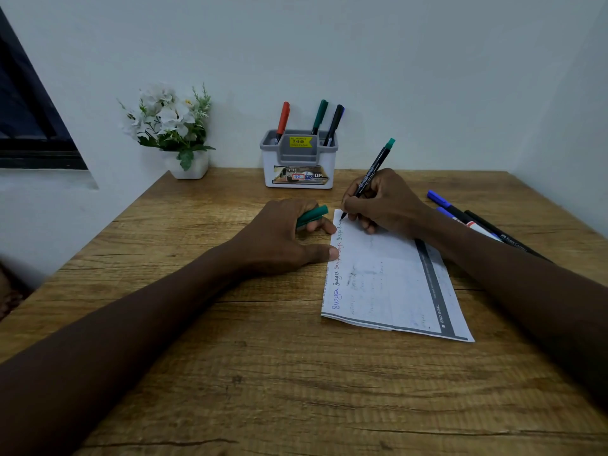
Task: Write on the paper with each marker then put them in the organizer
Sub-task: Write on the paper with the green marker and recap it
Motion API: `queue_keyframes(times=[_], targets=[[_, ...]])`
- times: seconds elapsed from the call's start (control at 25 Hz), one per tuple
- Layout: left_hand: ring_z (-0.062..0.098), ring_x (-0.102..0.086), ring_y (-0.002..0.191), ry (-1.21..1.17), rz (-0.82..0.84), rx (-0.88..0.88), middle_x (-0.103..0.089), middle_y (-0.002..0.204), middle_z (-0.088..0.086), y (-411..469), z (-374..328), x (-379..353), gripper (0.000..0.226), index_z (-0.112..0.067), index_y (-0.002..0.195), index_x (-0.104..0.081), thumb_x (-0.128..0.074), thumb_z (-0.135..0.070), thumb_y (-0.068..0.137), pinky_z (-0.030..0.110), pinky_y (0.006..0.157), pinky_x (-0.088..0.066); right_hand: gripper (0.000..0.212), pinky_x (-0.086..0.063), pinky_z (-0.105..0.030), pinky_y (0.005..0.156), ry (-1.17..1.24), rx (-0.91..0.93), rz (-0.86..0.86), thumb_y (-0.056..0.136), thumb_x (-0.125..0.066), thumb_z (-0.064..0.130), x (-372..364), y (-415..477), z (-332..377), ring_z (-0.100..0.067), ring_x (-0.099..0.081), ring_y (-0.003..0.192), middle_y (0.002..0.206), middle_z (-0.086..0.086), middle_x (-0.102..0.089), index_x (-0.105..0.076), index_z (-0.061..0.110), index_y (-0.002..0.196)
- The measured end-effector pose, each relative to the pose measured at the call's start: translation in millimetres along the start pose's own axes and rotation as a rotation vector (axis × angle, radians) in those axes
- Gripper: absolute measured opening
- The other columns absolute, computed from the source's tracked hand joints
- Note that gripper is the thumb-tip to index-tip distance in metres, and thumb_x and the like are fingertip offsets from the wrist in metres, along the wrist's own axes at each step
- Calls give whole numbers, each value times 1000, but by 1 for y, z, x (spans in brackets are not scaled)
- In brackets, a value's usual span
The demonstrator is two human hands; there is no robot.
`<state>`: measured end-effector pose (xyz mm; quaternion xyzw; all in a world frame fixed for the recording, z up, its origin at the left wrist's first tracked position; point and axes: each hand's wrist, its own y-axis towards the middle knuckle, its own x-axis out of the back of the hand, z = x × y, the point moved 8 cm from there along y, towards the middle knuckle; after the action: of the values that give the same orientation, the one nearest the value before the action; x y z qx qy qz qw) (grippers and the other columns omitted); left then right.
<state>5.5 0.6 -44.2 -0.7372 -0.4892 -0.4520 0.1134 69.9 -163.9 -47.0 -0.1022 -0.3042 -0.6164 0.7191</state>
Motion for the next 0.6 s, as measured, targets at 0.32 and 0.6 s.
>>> queue_keyframes(times=[0.32, 0.6], targets=[[-5, -63, 96, 6, 2, 10, -73, 103, -17, 1, 3, -1, 43, -27, 75, -47, -85, -47, 75, 19, 77, -45, 14, -51, -25, 42, 5, -8, -17, 93, -68, 8, 0, 0, -1, -14, -61, 42, 64, -6, -73, -71, -4, 86], [-6, -63, 95, 5, 8, 12, -73, 104, -15, 1, 2, -1, 43, -25, 76, -49, -86, -46, 75, 18, 78, -46, 16, -52, -26, 43, 15, -9, -19, 92, -68, 8, 3, 1, -3, -16, -62, 44, 70, -14, -73, -70, -7, 89]])
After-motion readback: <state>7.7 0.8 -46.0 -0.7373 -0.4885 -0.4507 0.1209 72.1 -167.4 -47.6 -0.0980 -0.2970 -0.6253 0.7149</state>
